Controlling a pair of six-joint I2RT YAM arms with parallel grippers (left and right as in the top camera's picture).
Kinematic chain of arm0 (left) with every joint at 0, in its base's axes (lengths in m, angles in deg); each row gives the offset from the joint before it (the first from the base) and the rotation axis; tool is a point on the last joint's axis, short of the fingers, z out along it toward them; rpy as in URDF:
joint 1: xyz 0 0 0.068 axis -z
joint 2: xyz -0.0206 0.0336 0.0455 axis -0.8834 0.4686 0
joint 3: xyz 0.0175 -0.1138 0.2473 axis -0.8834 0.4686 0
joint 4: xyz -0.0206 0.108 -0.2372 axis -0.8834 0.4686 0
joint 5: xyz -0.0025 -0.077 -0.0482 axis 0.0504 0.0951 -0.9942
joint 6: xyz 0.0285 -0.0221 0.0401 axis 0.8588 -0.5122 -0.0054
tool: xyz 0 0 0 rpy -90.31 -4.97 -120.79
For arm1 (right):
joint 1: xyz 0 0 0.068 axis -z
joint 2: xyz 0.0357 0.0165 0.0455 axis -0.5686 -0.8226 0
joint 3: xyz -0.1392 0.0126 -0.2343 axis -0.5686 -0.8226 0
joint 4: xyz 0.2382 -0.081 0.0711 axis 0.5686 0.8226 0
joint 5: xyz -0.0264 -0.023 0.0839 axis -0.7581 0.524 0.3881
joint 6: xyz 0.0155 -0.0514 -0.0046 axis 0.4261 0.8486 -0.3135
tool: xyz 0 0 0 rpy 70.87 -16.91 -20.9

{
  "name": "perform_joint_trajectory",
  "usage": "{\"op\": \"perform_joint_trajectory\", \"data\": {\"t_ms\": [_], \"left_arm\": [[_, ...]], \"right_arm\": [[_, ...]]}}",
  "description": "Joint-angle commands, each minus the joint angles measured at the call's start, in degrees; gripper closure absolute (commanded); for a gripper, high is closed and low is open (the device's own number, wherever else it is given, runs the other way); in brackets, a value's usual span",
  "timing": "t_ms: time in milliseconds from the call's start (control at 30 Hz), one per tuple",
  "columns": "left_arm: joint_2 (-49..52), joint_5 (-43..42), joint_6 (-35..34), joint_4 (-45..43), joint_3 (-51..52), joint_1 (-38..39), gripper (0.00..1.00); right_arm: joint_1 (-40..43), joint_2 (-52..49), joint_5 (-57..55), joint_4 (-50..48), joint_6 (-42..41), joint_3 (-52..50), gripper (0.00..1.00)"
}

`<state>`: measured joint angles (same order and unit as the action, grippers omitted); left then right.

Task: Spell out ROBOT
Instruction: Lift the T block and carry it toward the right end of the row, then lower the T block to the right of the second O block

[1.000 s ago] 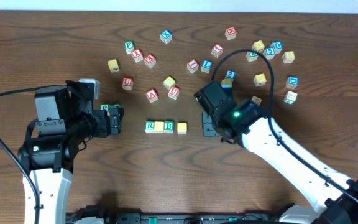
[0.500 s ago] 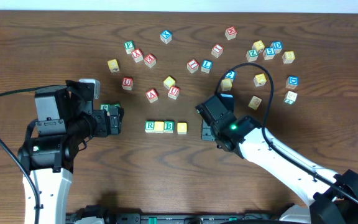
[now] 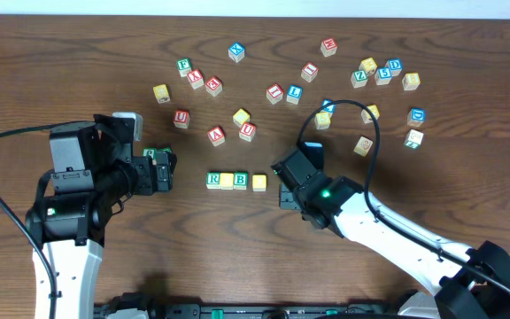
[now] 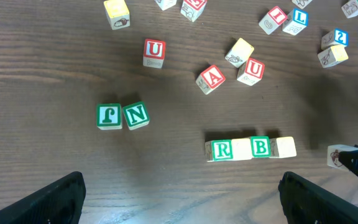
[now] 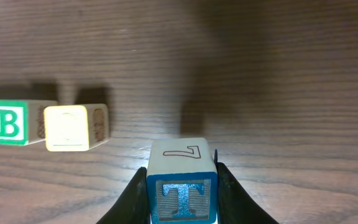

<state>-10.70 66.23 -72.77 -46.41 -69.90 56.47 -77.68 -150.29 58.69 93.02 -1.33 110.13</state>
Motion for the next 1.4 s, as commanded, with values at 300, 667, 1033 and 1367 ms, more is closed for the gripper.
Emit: {"op": "perform_joint_trajectory", "data": {"t_ms": [300, 667, 1033, 1367], "left_arm": [[-0.1, -0.1, 0.7, 0.2, -0.2, -0.2, 0.03], [-0.1, -0.1, 0.7, 0.2, -0.2, -0.2, 0.03], [-0.1, -0.1, 0.7, 0.2, -0.2, -0.2, 0.02], [-0.1, -0.1, 0.7, 0.2, -0.2, -0.2, 0.03]], "right_arm": [[-1.6, -4.5, -1.1, -3.2, -1.9, -0.4, 0.99], [-1.6, -5.3, -1.1, -7.3, 1.3, -0.4, 0.99], [-1.3, -7.2, -1.3, -9.4, 3.3, -0.4, 0.99], [-1.3, -10.4, -0.5, -11.4, 4.6, -0.4, 0.99]]}}
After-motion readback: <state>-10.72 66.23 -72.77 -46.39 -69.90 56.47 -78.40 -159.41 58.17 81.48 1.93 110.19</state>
